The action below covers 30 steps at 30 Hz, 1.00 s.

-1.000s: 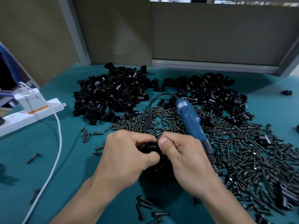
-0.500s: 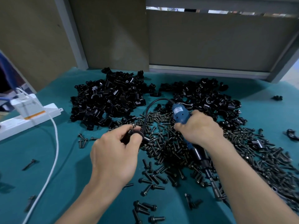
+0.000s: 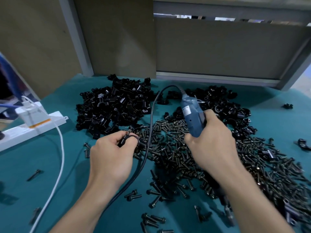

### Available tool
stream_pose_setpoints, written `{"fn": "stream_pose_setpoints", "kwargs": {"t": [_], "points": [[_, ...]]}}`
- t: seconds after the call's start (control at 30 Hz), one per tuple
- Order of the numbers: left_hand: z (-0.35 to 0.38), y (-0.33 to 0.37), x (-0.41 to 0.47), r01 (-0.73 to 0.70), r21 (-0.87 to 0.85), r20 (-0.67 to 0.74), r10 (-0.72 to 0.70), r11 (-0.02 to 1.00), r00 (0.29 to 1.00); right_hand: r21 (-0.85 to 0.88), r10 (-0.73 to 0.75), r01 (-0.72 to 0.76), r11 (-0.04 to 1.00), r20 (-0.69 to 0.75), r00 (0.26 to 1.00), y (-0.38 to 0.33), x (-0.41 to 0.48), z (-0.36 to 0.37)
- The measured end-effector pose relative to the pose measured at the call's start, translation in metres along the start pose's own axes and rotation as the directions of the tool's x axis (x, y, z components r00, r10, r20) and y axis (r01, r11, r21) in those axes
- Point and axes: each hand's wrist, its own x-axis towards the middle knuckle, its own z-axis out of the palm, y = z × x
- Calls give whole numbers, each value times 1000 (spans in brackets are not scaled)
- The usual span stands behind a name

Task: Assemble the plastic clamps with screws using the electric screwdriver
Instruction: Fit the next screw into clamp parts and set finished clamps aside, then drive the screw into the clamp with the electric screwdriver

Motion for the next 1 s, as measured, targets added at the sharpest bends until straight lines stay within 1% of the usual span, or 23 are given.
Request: {"fn": "stream_pose_setpoints", "kwargs": {"t": [0.07,0.1,0.17,0.23,0.33,0.47,0.6,0.63,0.7,0.77,0.83,0.93,1.0], "points": [[1,-3,-1,-23,46,21,22,999,1000,-25,26,-26,999,-10,1000,-1,-6,9],[2,-4,-1,-35,70,29,33,997,999,-14,66,-66,998,20,998,0,-7,14],[2,-5,-1,-47,94,38,43,995,998,55,174,-182,982,132,976,3,-1,19],[2,-5,-1,-50,103,48,45,993,998,100,221,-247,964,217,951,7,5,22],[2,-5,-1,-53,116,56,47,992,997,80,190,-219,972,273,943,11,8,25],[3,-4,0,-61,130,66,53,990,996,7,169,-181,983,328,929,14,8,25],[3,-5,0,-73,143,80,62,987,995,-121,117,-73,990,416,902,19,9,16],[3,-5,-1,-81,140,86,69,987,994,-123,111,-63,990,432,895,20,10,14],[3,-4,-2,-100,128,98,87,987,991,-65,117,-98,993,445,888,21,11,13],[4,-3,-3,-115,117,107,103,986,989,33,137,-169,985,443,886,22,12,13],[3,-2,-4,-117,111,116,104,987,988,57,127,-161,985,391,912,22,13,12],[4,-2,-4,-115,108,136,100,988,986,-27,74,-69,997,253,965,18,14,9],[4,-1,-5,-118,96,168,101,988,981,-81,44,-31,996,155,987,15,12,12]]}}
